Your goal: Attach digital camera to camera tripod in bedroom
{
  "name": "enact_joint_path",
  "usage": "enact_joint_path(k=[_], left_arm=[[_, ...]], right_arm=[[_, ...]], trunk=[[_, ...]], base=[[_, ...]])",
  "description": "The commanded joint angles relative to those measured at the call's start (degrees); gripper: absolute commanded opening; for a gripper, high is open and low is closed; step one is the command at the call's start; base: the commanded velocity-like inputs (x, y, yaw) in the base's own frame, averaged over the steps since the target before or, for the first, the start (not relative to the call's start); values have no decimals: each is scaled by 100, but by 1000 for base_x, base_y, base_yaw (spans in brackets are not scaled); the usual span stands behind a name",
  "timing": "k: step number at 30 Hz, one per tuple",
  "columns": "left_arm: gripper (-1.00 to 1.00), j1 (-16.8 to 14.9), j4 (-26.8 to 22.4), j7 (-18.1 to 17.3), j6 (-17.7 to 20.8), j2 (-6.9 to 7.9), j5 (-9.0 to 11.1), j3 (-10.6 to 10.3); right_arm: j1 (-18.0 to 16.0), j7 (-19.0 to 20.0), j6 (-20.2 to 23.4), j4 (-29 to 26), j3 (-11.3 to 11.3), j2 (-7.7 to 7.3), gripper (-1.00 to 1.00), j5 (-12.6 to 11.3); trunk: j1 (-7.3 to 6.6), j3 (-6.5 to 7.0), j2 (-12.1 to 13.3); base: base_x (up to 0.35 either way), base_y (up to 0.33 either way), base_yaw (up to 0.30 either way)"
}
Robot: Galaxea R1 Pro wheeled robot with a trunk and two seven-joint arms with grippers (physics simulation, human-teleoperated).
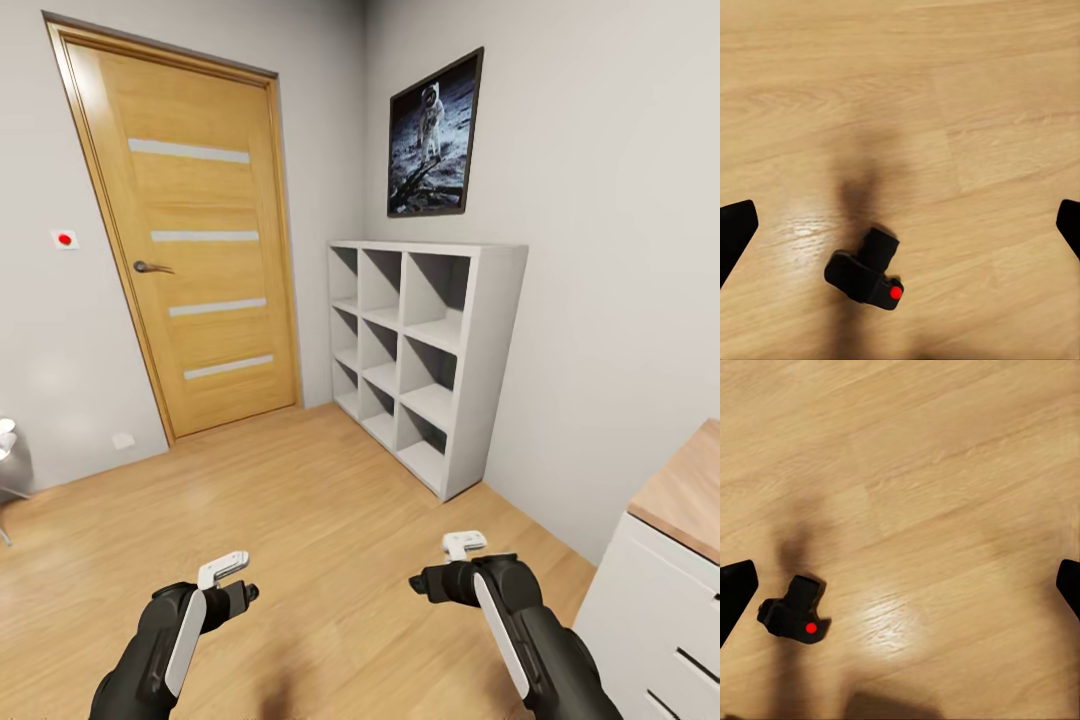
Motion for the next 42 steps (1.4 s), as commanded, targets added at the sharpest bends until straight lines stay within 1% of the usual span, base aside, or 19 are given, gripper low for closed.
enact_joint_path(k=[1, 9, 15, 20, 37, 42], left_arm=[[100, -4, -6, 52, 27, -4, 63, 8], [100, -4, -2, 47, 34, 4, 61, 12], [100, -4, -1, 46, 36, 9, 61, 44], [100, -5, 1, 46, 36, 10, 61, 53], [100, -5, 3, 46, 54, 16, 60, 83], [100, -5, 9, 46, 61, 21, 60, 92]], right_arm=[[-2, 31, 32, -27, 0, 5, 100, -1], [-12, 87, 55, -34, -17, 21, 100, 19], [-62, 102, 28, 386, -46, 42, 100, -9], [-75, 121, -10, 528, -42, 44, 100, -27], [-81, 110, -29, 592, -19, 50, 100, -23], [-82, 145, -29, 585, -7, 63, 100, -31]], trunk=[[22, -25, -45], [198, -168, -365], [329, -276, -606], [439, -366, -807], [813, -671, -1488], [922, -761, -1689]], base=[[0, 0, 0], [0, 0, 0], [0, 0, 0], [0, 0, -36], [0, 0, -221], [0, 0, -67]])
